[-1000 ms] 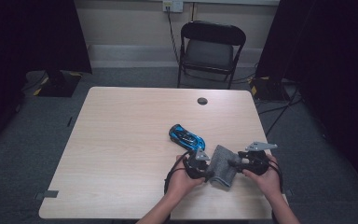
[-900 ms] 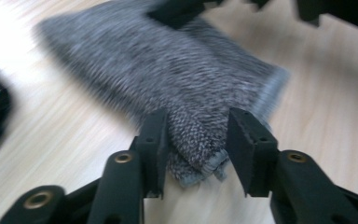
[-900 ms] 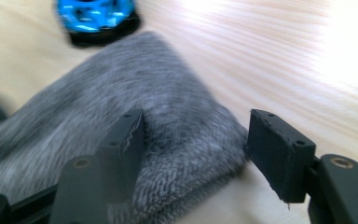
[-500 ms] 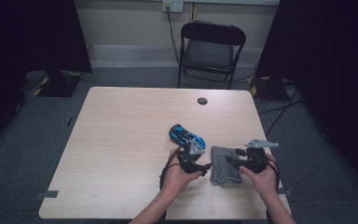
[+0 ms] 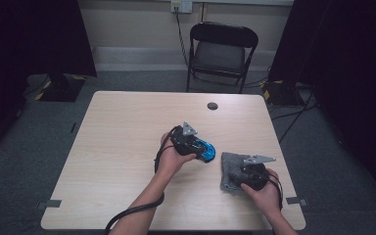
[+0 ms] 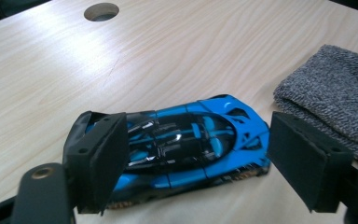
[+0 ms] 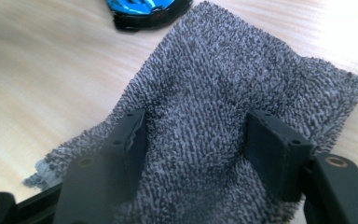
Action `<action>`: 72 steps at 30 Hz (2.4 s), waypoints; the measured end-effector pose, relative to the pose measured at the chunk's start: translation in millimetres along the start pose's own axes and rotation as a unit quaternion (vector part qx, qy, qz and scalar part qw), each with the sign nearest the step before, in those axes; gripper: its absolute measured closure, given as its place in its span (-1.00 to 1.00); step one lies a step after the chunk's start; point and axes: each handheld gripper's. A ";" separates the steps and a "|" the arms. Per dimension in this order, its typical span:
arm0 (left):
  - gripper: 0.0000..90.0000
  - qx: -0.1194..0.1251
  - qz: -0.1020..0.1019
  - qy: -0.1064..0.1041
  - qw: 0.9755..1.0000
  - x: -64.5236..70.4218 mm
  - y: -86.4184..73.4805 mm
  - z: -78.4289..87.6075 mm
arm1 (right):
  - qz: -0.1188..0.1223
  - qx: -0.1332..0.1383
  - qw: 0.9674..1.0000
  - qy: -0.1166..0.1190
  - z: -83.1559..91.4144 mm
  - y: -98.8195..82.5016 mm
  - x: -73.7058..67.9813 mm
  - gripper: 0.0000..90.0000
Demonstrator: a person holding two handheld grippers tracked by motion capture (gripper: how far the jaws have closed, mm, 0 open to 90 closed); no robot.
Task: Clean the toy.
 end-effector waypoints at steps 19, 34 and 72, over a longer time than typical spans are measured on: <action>-0.66 -0.059 -0.047 -0.013 0.997 -15.8 -3.0 -30.4 | 0.011 -0.011 1.000 -0.020 -21.1 27.2 -5.1 0.56; -0.64 -0.057 -0.041 -0.003 0.998 -14.1 -3.3 -30.9 | 0.053 -0.026 0.997 0.051 -17.3 34.9 -35.0 0.64; -0.64 -0.048 -0.044 -0.004 0.998 -14.0 -5.4 -30.9 | -0.003 0.023 0.999 0.046 15.3 52.8 14.7 0.64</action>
Point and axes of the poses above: each handheld gripper's, and its own axes: z roughly backward along the jaws, y roughly out of its top, x roughly to its right, and after that the axes turned 14 degrees about -y, right-handed
